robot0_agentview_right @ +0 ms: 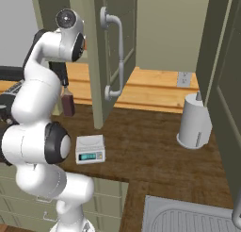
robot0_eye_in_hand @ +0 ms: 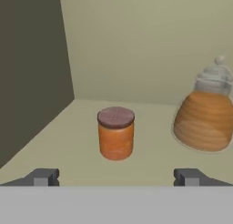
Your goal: Pick the jam and place it on the digital scale for weighing, and close the cabinet.
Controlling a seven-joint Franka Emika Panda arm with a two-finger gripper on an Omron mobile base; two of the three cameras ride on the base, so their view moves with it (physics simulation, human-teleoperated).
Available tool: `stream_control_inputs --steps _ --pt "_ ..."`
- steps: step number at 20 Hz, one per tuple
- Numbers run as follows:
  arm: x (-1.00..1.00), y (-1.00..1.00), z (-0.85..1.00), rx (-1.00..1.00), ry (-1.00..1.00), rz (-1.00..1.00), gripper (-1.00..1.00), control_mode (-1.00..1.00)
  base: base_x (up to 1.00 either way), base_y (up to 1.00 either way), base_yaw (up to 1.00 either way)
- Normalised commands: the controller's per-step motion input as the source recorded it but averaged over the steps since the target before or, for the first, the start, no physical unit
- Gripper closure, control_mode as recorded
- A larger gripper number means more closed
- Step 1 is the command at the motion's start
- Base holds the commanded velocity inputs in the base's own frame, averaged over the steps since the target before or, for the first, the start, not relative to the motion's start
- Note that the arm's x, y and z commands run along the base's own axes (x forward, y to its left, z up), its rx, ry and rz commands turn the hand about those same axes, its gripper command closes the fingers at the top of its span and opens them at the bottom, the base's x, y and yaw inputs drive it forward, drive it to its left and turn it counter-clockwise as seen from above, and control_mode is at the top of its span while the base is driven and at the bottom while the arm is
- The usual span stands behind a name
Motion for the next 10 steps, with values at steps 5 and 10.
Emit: stream_control_inputs --steps 5,10 --pt "0.38 0.13 -0.07 0.0 0.03 0.0 -1.0 -1.0 0.0 0.0 0.0" --pt "0.22 0.0 -0.04 0.0 0.0 0.0 -1.0 -1.0 0.0 0.0 0.0"
